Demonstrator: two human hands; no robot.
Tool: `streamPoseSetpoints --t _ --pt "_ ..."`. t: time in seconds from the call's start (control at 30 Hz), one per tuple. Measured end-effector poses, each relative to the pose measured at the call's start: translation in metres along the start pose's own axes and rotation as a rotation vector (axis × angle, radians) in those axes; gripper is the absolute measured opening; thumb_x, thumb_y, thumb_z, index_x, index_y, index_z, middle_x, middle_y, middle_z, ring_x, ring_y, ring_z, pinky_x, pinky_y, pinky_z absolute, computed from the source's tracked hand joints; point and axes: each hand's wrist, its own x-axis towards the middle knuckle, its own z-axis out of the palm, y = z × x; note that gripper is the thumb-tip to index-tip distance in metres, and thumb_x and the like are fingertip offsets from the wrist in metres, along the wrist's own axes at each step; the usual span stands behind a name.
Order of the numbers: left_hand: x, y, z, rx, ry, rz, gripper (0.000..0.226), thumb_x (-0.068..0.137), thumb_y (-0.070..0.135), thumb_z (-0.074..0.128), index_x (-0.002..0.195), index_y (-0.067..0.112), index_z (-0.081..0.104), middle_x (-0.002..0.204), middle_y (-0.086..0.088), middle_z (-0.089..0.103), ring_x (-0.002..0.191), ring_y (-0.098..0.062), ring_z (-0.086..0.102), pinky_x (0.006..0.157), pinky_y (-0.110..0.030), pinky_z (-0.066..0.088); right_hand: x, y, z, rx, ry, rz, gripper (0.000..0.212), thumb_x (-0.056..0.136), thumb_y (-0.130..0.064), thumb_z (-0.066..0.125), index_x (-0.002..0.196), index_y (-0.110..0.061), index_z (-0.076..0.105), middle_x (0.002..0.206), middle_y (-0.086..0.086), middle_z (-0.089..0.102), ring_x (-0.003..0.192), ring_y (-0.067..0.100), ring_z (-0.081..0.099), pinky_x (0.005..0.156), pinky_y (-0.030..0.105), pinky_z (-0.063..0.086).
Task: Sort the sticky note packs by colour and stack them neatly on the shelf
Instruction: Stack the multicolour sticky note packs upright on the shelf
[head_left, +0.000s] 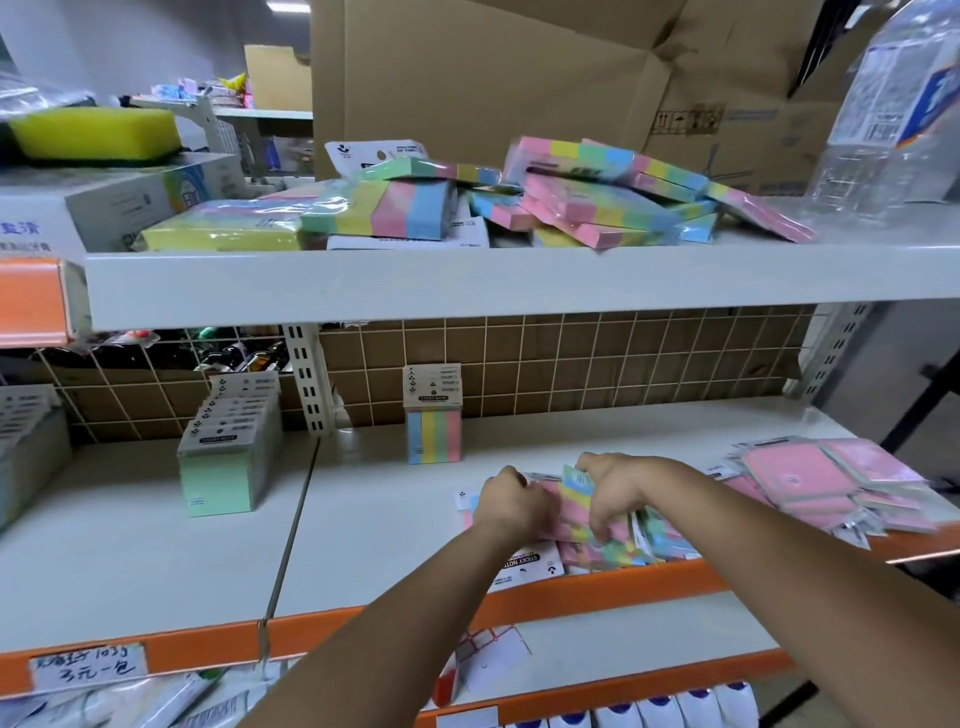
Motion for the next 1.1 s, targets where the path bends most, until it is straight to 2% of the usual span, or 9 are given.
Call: streamPoseSetpoints --t 0.1,0.17,0.33,0.57,0.77,0.87,0.93,1.0,1.1 --pt "0.006 0.005 -0.008 -0.111 -0.003 0.019 0.038 0.093 0.031 0.052 0.124 0.01 0.057 0.123 -0.01 0.061 0.113 -0.026 0.056 0.085 -0.026 0.042 -0.004 -0.013 -0.003 -0.011 0.032 -0.09 0.089 0.071 -0.012 0.077 0.145 -0.02 0.028 0.14 0.005 0.043 0.103 0.021 0.055 0.062 0.023 0.053" --pt "0.01 0.006 -0.014 -0.216 -0.052 0.036 0.041 0.091 0.031 0.058 0.124 0.008 0.056 0.121 -0.012 0.062 0.11 -0.026 0.058 0.085 -0.027 0.043 -0.002 -0.022 -0.003 -0.052 0.088 -0.172 0.084 0.07 -0.012 0.076 0.14 -0.024 0.032 0.137 0.003 0.042 0.111 0.023 0.052 0.078 0.029 0.053" --pt "0.018 -0.005 -0.044 -0.395 -0.126 -0.026 0.016 0.084 0.008 0.062 0.099 0.007 0.056 0.086 -0.012 0.058 0.064 -0.016 0.051 0.056 -0.023 0.037 0.0 -0.046 -0.002 -0.204 0.208 -0.35 0.084 0.074 -0.017 0.076 0.143 -0.027 0.03 0.141 -0.001 0.039 0.133 0.022 0.038 0.103 0.04 0.04" --pt "0.029 -0.029 -0.074 -0.661 -0.257 -0.22 0.016 0.084 -0.002 0.052 0.096 0.007 0.056 0.086 -0.012 0.062 0.074 -0.022 0.058 0.061 -0.025 0.047 0.002 -0.072 0.0 -0.179 0.325 -0.478 0.086 0.082 -0.017 0.07 0.151 -0.028 0.02 0.158 -0.004 0.023 0.147 0.016 0.018 0.113 0.039 0.026" --pt "0.04 -0.049 -0.083 -0.816 -0.15 -0.217 0.033 0.085 -0.011 0.044 0.106 0.013 0.049 0.091 -0.011 0.06 0.079 -0.025 0.058 0.066 -0.031 0.049 0.02 -0.082 -0.002 0.138 0.522 -0.188 0.04 0.085 -0.018 0.057 0.124 -0.012 0.049 0.124 0.009 0.054 0.114 0.032 0.056 0.08 0.034 0.047" --pt "0.044 -0.056 -0.084 -0.841 -0.108 -0.201 0.046 0.087 -0.012 0.042 0.121 0.019 0.043 0.105 -0.013 0.056 0.086 -0.027 0.057 0.07 -0.035 0.05 0.029 -0.089 0.0 0.393 0.363 -0.081 0.013 0.087 -0.023 0.054 0.087 -0.011 0.061 0.097 0.012 0.062 0.088 0.029 0.06 0.059 0.023 0.039" --pt "0.046 -0.059 -0.086 -0.841 -0.104 -0.187 0.054 0.088 -0.012 0.039 0.127 0.026 0.039 0.116 -0.015 0.053 0.089 -0.028 0.057 0.069 -0.035 0.052 0.035 -0.095 0.004 0.503 0.243 -0.094 0.017 0.086 -0.016 0.053 0.07 -0.013 0.054 0.088 0.011 0.059 0.079 0.025 0.055 0.053 0.02 0.035" --pt "0.047 -0.061 -0.088 -0.816 -0.11 -0.171 0.058 0.088 -0.011 0.037 0.127 0.031 0.036 0.118 -0.013 0.051 0.088 -0.026 0.058 0.069 -0.034 0.052 0.038 -0.103 0.008 0.618 0.172 -0.116 0.007 0.086 -0.01 0.052 0.083 -0.01 0.057 0.094 0.012 0.059 0.081 0.024 0.055 0.057 0.021 0.039" --pt "0.049 -0.065 -0.089 -0.706 -0.062 -0.109 0.06 0.083 -0.007 0.045 0.131 0.028 0.035 0.111 -0.008 0.052 0.085 -0.02 0.055 0.068 -0.03 0.05 0.043 -0.113 0.014 0.743 0.12 -0.136 0.03 0.088 -0.006 0.05 0.118 -0.007 0.053 0.1 0.013 0.058 0.085 0.023 0.056 0.065 0.028 0.047"
